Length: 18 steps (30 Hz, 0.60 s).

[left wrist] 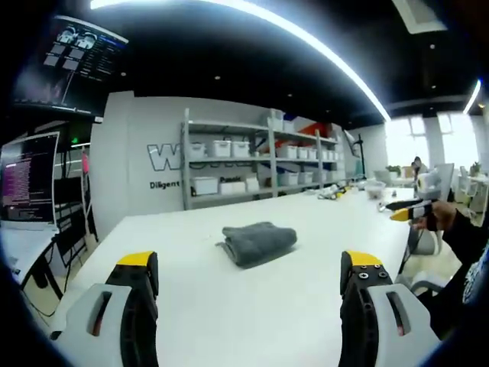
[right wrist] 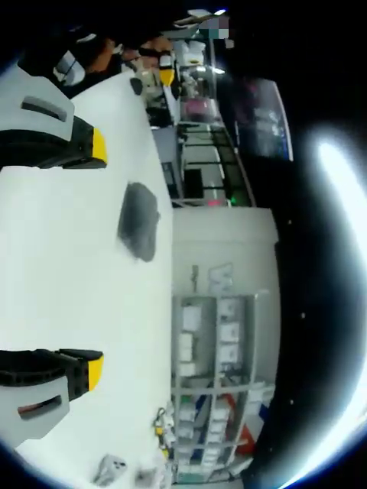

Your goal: Open the folded towel by lifting each exposed corner and separating the folded layers until the towel lies flat within the target outline without major curled edges

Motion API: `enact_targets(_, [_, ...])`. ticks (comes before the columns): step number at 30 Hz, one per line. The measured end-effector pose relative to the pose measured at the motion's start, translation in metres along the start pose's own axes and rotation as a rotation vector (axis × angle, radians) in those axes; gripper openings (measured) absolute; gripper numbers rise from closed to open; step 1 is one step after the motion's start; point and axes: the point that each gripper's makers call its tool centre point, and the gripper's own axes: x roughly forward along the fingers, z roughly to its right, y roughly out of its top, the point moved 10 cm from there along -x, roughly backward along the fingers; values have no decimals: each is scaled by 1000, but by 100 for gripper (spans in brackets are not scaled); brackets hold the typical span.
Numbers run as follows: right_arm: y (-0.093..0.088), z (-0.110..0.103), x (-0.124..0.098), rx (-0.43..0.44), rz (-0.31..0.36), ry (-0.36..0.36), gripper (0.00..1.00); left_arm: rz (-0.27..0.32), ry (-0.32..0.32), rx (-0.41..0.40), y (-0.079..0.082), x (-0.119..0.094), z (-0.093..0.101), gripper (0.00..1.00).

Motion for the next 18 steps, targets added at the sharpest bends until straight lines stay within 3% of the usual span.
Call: enact_targets(18, [1, 0, -1, -1, 1, 2, 100, -2, -7, -8, 0, -1, -1, 96])
